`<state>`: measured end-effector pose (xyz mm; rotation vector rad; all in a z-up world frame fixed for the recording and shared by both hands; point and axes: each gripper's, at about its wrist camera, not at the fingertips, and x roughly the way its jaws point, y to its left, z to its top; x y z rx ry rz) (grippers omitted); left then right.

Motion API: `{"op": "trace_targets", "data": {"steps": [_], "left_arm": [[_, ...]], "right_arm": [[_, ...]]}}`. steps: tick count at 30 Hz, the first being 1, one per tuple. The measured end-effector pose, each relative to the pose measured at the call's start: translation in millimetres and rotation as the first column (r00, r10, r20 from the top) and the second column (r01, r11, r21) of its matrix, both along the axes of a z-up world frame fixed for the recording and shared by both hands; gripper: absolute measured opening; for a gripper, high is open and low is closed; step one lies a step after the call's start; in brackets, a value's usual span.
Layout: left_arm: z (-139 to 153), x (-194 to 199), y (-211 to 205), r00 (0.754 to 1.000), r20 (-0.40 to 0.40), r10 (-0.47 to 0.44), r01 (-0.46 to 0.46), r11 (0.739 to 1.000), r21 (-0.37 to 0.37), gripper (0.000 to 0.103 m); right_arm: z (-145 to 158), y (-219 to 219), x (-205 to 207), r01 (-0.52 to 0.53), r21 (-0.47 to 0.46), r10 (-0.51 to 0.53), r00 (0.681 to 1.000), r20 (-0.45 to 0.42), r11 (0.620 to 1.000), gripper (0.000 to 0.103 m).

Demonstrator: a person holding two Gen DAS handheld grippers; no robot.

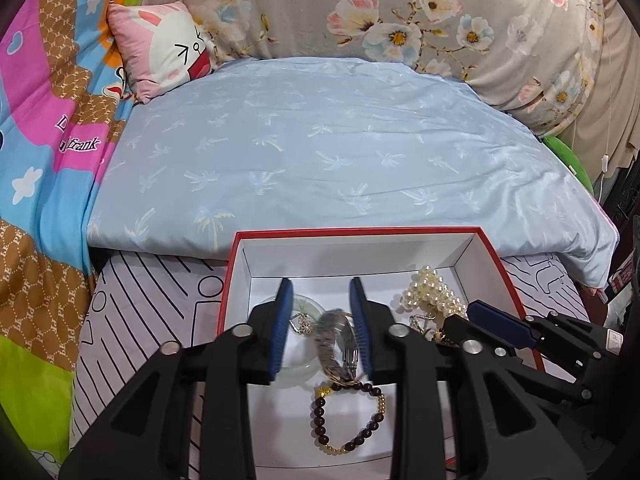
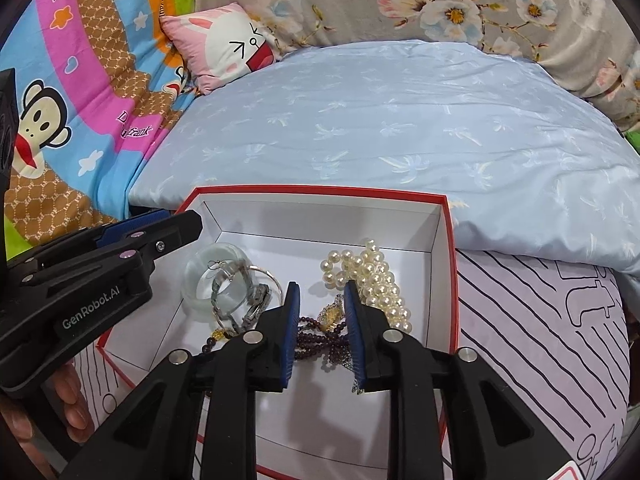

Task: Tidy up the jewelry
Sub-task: 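Open both tools inside the box and withdraw them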

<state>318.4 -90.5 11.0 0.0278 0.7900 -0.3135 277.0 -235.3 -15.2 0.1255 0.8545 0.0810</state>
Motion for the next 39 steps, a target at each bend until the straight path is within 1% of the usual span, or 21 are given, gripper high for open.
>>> {"op": "trace_targets", "data": {"steps": [1,2,7,10,15,18,21,24,26,30,32,33,34,36,39], "left_arm": [[1,-1,1,1.0,0.006,0.003,-0.003,1.0,0.002,0.037],[1,-1,1,1.0,0.008,0.004,-0.004,1.0,0.005,0.037],[1,-6,3,1.0,0.007,0.011,-0.011,1.0,0.008,0.037],[3,-12,5,1.0,0.017,0.021,-0.021,1.0,0.023,0.037],[3,-28,11,0.999,0.012,0.033,-0.033,0.999,0.027,0.037],[3,-42,15,0.998,0.031,0.053,-0.055,0.997,0.053,0.037],[4,-57,20,0.998,0.022,0.064,-0.065,0.997,0.046,0.038],[5,-73,22,0.998,0.014,0.069,-0.07,0.997,0.044,0.038],[5,-85,23,0.997,0.01,0.072,-0.073,0.996,0.056,0.038],[0,-98,26,0.996,-0.024,0.081,-0.079,0.996,0.05,0.038],[-2,-104,28,0.995,-0.031,0.091,-0.089,0.994,0.056,0.038],[-3,-107,28,0.995,-0.036,0.092,-0.09,0.994,0.062,0.044],[-3,-110,29,0.995,-0.039,0.094,-0.092,0.994,0.065,0.048],[-3,-119,27,0.994,-0.026,0.102,-0.099,0.992,0.083,0.059],[-3,-129,26,0.993,-0.016,0.114,-0.112,0.988,0.106,0.063]], "right_arm": [[1,0,-1,0.002,-0.001,-0.002,1.0,0.003,1.0,0.033],[1,0,-1,0.005,-0.003,-0.005,1.0,0.007,1.0,0.036],[7,1,-9,0.001,-0.008,-0.001,1.0,0.018,1.0,0.036],[10,4,-16,0.0,-0.017,0.0,1.0,0.024,1.0,0.036],[12,7,-32,0.01,-0.029,-0.009,1.0,0.029,1.0,0.039],[14,6,-46,0.023,-0.012,-0.023,0.999,0.029,1.0,0.039],[17,7,-64,0.047,-0.02,-0.047,0.998,0.036,0.999,0.039],[21,8,-84,0.071,-0.012,-0.07,0.997,0.041,0.997,0.046],[22,8,-92,0.084,-0.012,-0.083,0.996,0.036,0.996,0.047],[20,8,-109,0.102,0.008,-0.102,0.995,0.012,0.995,0.047],[19,10,-116,0.107,0.006,-0.107,0.994,0.005,0.994,0.056],[19,11,-120,0.109,0.003,-0.109,0.994,0.006,0.994,0.058],[19,13,-123,0.11,-0.005,-0.11,0.994,0.008,0.994,0.061],[19,16,-129,0.113,-0.027,-0.113,0.994,0.01,0.993,0.064],[21,17,-135,0.124,-0.038,-0.123,0.992,0.011,0.992,0.065]]}}
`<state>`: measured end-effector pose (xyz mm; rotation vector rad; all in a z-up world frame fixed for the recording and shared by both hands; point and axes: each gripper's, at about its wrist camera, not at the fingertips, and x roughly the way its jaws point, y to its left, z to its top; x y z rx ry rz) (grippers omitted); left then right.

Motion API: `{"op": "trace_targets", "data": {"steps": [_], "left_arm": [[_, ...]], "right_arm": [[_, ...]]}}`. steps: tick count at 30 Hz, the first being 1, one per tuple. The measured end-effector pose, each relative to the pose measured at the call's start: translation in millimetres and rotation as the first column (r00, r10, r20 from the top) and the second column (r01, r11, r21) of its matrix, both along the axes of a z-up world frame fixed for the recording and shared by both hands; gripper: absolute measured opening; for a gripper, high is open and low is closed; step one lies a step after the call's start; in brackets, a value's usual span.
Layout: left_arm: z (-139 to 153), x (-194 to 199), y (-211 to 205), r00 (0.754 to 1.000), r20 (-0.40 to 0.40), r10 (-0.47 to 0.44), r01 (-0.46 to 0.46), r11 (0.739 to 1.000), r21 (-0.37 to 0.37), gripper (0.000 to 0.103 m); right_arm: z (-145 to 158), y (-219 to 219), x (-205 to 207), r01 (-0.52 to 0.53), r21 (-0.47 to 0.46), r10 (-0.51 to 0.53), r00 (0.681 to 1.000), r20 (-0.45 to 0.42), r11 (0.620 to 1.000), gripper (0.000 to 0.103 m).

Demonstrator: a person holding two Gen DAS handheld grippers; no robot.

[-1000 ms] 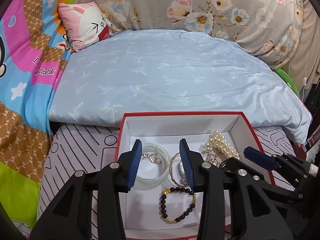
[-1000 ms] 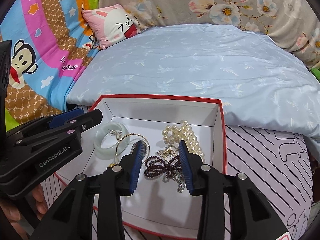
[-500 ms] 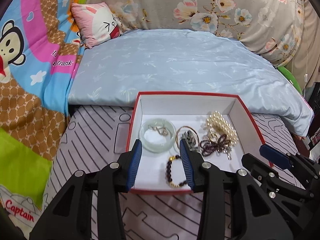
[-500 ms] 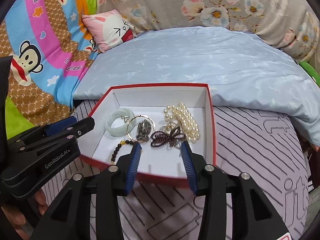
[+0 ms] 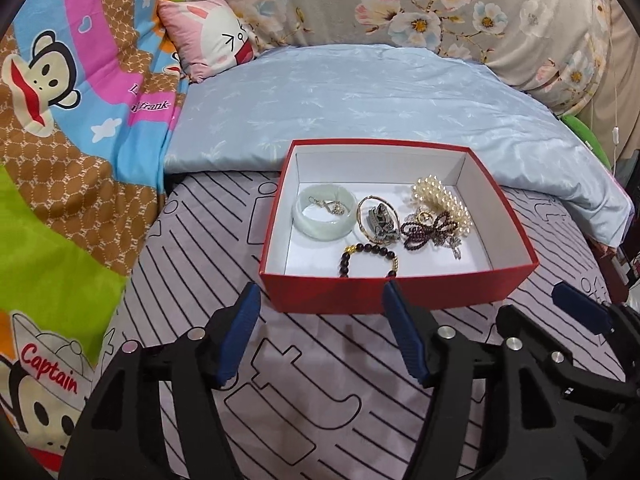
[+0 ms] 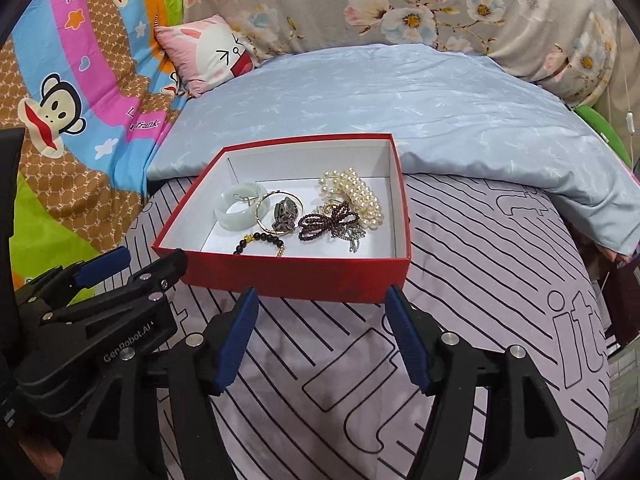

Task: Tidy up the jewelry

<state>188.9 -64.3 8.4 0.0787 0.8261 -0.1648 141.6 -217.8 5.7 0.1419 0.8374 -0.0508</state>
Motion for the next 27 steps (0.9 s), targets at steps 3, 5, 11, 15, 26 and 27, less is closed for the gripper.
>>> {"op": "trace_targets", "data": {"steps": [3,5,11,15,26,27], "left_arm": [[-2,-5,4,1.0,-0.013,0.021,-0.021,1.0,0.0,0.073],[0,-8,7,0.999,-0.01,0.046,-0.046,0.999,-0.004,0.082],[3,-18,16,0.996,-0.011,0.094,-0.094,0.996,-0.007,0.093],[5,-26,14,0.997,0.003,0.08,-0.08,0.996,0.042,0.094],[3,-32,13,0.997,-0.002,0.079,-0.078,0.996,0.048,0.093],[3,-32,13,0.997,-0.001,0.078,-0.078,0.996,0.05,0.093]], "right_arm": [[3,-2,-5,0.021,-0.018,-0.021,1.0,0.002,1.0,0.072],[7,-2,-10,0.032,-0.036,-0.031,0.999,0.013,0.999,0.077],[14,-2,-23,0.065,-0.034,-0.064,0.998,0.026,0.997,0.086],[15,0,-30,0.072,-0.043,-0.071,0.997,0.026,0.996,0.086],[15,0,-35,0.08,-0.039,-0.079,0.996,0.027,0.996,0.086],[15,0,-34,0.082,-0.037,-0.081,0.996,0.027,0.996,0.086]]}}
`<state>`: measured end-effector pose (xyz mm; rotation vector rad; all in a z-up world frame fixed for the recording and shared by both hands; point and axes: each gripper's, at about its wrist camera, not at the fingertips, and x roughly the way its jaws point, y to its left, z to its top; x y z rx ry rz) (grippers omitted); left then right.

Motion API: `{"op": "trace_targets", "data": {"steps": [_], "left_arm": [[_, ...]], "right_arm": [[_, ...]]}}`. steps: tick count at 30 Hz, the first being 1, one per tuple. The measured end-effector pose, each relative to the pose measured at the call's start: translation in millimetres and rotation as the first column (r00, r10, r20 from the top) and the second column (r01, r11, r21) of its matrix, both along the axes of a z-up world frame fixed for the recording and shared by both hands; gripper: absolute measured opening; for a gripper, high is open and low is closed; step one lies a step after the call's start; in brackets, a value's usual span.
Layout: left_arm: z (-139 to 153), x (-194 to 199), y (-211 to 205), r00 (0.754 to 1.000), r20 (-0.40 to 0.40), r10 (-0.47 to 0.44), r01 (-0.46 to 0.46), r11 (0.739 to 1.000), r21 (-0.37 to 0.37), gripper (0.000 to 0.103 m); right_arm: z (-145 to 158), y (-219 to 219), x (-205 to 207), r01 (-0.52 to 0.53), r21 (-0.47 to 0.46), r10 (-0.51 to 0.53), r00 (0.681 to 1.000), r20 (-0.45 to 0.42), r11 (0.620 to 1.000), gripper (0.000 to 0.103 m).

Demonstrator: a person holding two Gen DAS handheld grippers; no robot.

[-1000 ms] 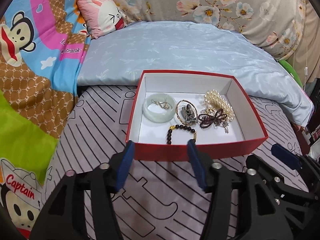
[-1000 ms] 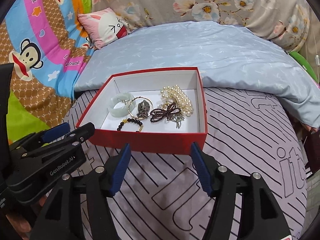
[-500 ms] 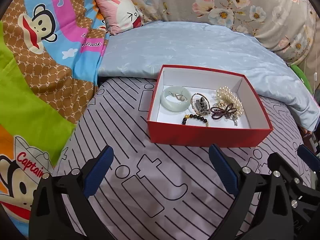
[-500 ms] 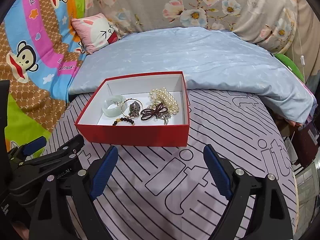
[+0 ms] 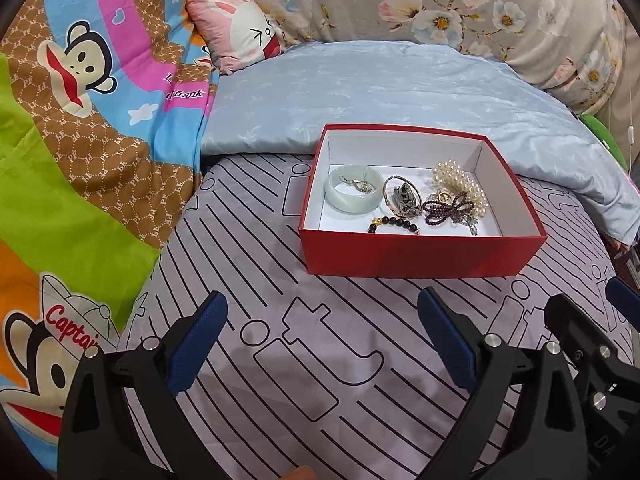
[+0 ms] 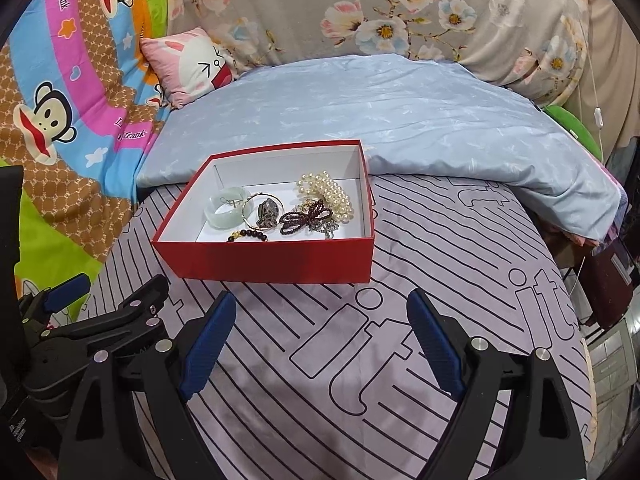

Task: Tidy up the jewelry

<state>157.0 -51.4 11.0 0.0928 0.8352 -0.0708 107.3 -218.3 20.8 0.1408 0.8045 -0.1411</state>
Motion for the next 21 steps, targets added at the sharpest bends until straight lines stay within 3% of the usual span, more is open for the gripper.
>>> {"op": "trace_targets", "data": {"steps": [21], "left_arm": [[1.8,1.8,-3.3,1.0,0.0,-0.002,0.002,1.0,0.005,0.093]], "right_arm": [[-2.8,-3.6,-0.6,0.013,0.022,-0.014,1.0,0.001,1.0,0.086]]}}
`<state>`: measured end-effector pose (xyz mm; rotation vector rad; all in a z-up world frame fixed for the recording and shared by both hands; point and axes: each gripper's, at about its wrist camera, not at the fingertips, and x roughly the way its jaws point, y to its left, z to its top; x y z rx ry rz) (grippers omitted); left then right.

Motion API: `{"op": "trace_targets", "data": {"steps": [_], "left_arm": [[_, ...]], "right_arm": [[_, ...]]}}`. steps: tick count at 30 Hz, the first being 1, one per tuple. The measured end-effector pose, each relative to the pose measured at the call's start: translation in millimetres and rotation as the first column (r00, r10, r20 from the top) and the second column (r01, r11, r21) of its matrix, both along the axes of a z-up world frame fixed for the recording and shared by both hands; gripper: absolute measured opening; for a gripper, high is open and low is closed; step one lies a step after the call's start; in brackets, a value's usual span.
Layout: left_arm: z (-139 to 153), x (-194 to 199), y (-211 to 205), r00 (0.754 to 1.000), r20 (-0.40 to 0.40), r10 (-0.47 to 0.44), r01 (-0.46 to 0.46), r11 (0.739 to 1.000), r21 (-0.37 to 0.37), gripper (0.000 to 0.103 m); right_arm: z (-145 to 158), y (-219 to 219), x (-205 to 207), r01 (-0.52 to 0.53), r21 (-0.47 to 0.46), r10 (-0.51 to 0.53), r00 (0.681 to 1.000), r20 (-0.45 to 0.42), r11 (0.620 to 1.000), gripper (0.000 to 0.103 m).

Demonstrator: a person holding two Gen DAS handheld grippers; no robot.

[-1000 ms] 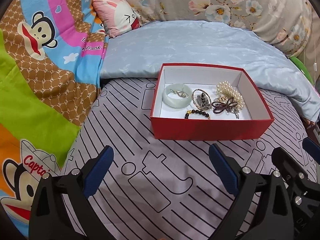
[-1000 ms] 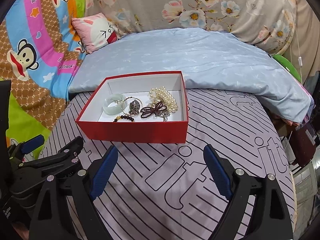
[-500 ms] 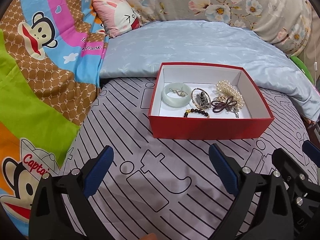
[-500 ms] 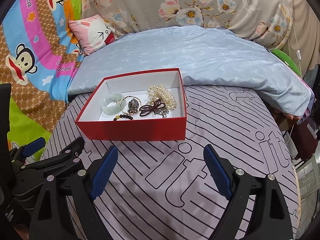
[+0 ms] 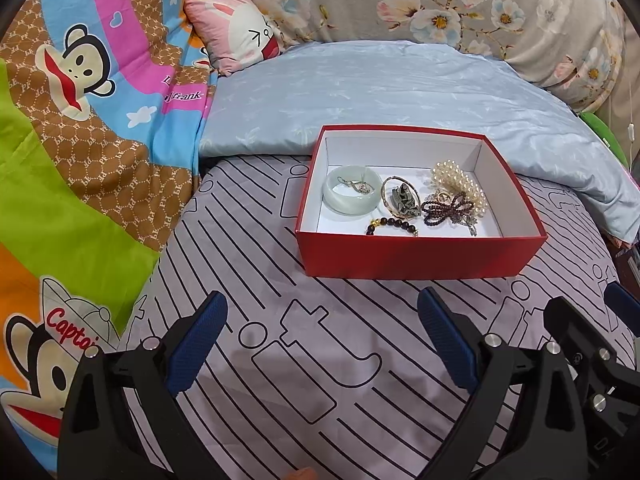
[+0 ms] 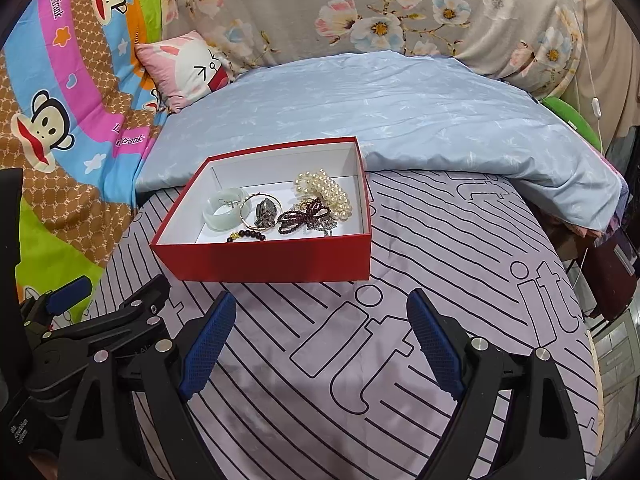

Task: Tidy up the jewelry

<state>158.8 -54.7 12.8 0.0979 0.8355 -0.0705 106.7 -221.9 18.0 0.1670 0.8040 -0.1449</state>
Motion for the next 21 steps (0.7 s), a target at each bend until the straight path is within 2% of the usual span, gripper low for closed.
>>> {"op": "trace_targets", "data": {"steps": [21], "left_arm": [[-0.6,-1.6,-1.5,1.0,0.005,-0.001,0.001,1.0,0.015,0.093]], "right_arm": [[0.3,-0.5,-1.6,0.0,-0.001,0.0,1.0,0.002,1.0,0.086]]}}
